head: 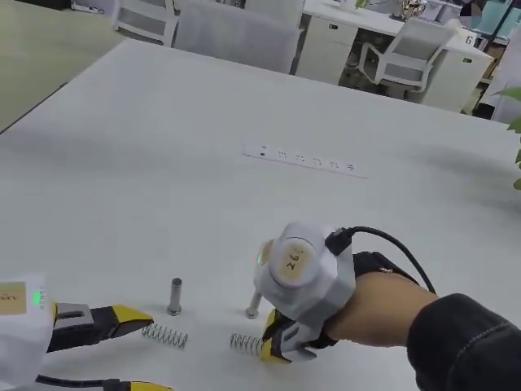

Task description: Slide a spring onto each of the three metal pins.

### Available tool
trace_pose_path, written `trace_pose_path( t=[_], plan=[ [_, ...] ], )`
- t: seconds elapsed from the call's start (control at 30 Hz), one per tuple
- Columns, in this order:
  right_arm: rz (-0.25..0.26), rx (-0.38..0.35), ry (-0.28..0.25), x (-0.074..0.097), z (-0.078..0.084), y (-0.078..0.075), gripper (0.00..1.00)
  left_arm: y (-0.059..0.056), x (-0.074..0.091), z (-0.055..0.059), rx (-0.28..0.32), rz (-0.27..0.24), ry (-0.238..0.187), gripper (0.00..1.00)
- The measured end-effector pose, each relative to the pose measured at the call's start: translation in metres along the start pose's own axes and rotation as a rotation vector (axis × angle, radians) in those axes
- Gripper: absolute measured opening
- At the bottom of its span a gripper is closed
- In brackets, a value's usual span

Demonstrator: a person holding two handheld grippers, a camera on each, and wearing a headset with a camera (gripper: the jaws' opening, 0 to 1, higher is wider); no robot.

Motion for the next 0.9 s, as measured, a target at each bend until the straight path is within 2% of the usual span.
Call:
trace_pose_path(
  t=[0.2, 0.43, 0.57, 0.7, 0.9],
  plan=[
    [-0.015, 0.02, -0.035, 0.01, -0.013, 0.006, 0.07, -0.001, -0.008, -0.007, -0.026, 0.034, 0.007, 0.39],
    [-0.031, 0.051, -0.083, 0.018, -0.031, 0.011, 0.07, 0.002, -0.016, -0.014, -0.038, 0.064, -0.006, 0.36],
    [-0.031, 0.066, -0.089, 0.021, -0.034, 0.012, 0.07, 0.005, -0.02, -0.017, -0.04, 0.074, -0.017, 0.33],
    [-0.032, 0.078, -0.093, 0.022, -0.036, 0.013, 0.07, 0.005, -0.022, -0.021, -0.03, 0.09, -0.045, 0.28],
    [-0.034, 0.099, -0.112, 0.026, -0.042, 0.017, 0.07, 0.005, -0.027, -0.023, -0.041, 0.113, -0.053, 0.2]
  ],
)
Point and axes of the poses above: the centre of the closed fingertips' face, and the gripper's own axes: x roughly backward along the fingers, y roughly to its left, z roughly out of its underside, the point moved 6 cm from there along x, roughly backward along the fingers, and after that the axes turned 12 degrees about z, right-handed, at the moved point
